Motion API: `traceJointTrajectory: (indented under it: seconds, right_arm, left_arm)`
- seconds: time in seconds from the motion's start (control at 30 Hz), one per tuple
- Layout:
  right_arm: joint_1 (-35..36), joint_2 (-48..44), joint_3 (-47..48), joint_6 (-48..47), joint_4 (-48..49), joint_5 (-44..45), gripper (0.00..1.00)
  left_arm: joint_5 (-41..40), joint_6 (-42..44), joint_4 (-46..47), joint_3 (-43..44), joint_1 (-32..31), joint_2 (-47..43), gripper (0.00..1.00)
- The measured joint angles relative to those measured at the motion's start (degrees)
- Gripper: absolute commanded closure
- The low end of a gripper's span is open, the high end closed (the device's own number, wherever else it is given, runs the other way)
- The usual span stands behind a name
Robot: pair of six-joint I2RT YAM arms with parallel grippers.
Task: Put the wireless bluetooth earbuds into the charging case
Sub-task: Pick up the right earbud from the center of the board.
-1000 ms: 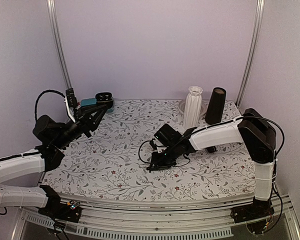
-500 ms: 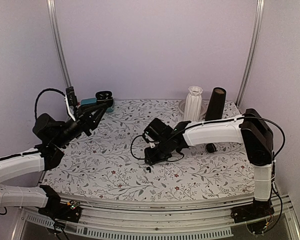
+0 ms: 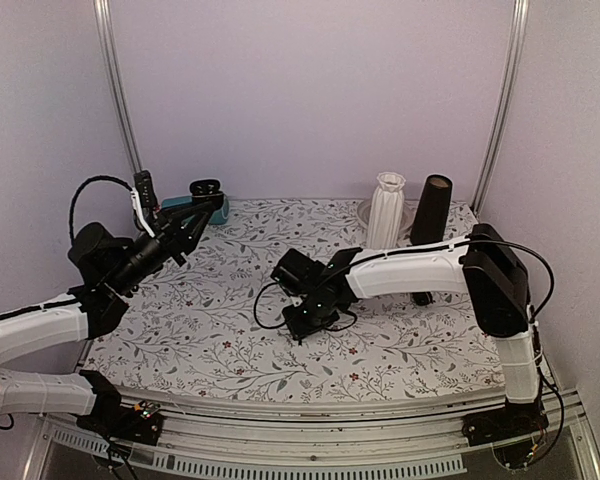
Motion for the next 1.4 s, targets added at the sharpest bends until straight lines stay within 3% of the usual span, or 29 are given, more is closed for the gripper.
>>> traceJointTrajectory:
  seconds: [1.0, 1.4]
  right_arm:
    - [1.88, 4.17, 5.16, -0.2, -4.5, 0.7, 0.65]
    - [2.86, 6.1, 7.82, -0.87, -6.71, 2.97, 0.69]
  left_arm:
    - [-3.28, 0.2, -1.42, 0.02, 0.33, -0.87, 1.0]
    - [-3.28, 0.17, -1.42, 0.02, 0.42, -0.87, 1.0]
